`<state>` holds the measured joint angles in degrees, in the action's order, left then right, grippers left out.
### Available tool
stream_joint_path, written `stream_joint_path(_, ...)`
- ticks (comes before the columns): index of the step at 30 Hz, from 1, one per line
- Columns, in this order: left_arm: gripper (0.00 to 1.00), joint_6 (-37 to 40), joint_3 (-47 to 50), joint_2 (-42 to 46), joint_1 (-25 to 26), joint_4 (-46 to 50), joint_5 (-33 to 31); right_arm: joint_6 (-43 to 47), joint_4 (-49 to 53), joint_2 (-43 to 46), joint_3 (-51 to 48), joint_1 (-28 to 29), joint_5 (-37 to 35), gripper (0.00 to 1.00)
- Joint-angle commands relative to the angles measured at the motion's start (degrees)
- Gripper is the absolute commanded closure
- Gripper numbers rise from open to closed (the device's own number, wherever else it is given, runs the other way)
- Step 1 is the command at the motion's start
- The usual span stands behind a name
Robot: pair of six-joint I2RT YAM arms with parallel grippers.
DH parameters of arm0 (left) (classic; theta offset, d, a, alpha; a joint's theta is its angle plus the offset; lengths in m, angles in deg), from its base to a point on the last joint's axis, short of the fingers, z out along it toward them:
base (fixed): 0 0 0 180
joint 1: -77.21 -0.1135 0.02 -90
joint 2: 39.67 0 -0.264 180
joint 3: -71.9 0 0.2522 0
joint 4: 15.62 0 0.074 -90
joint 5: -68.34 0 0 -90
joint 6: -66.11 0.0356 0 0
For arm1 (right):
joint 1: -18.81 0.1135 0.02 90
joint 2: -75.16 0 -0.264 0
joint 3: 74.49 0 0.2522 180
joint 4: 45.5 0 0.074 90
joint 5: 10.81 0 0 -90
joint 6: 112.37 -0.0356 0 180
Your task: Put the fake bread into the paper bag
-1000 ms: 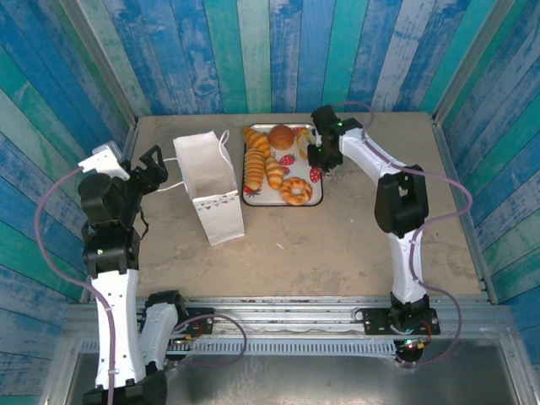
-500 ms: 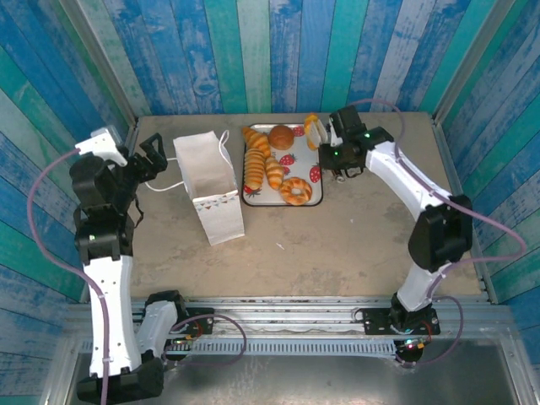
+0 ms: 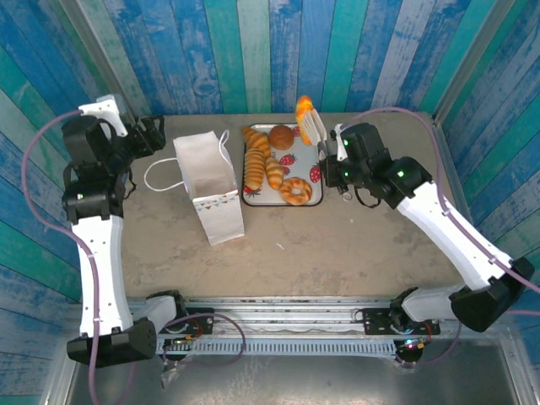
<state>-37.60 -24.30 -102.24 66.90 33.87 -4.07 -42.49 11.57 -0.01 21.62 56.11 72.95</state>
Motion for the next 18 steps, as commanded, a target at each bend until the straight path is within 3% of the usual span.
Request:
stream_joint_path(1, 0.10, 2.51, -1.03, -2.64, -0.41, 3.10, 2.00, -0.53, 0.45, 2.58, 2.69, 3.80, -4.39, 0.85)
stream_joint_path(10, 0.10, 5.68, -4.57, -11.36, -0.77, 6.39, 8.57, -0.21, -0.79, 4.33, 8.69, 14.42, -9.01, 0.85)
stream_joint_path(18, 0.14, 12.84, -9.70, -19.04, -0.77, 13.00, 7.01, 2.52, -6.24, 0.49, 13.36, 23.98, -11.19, 0.85)
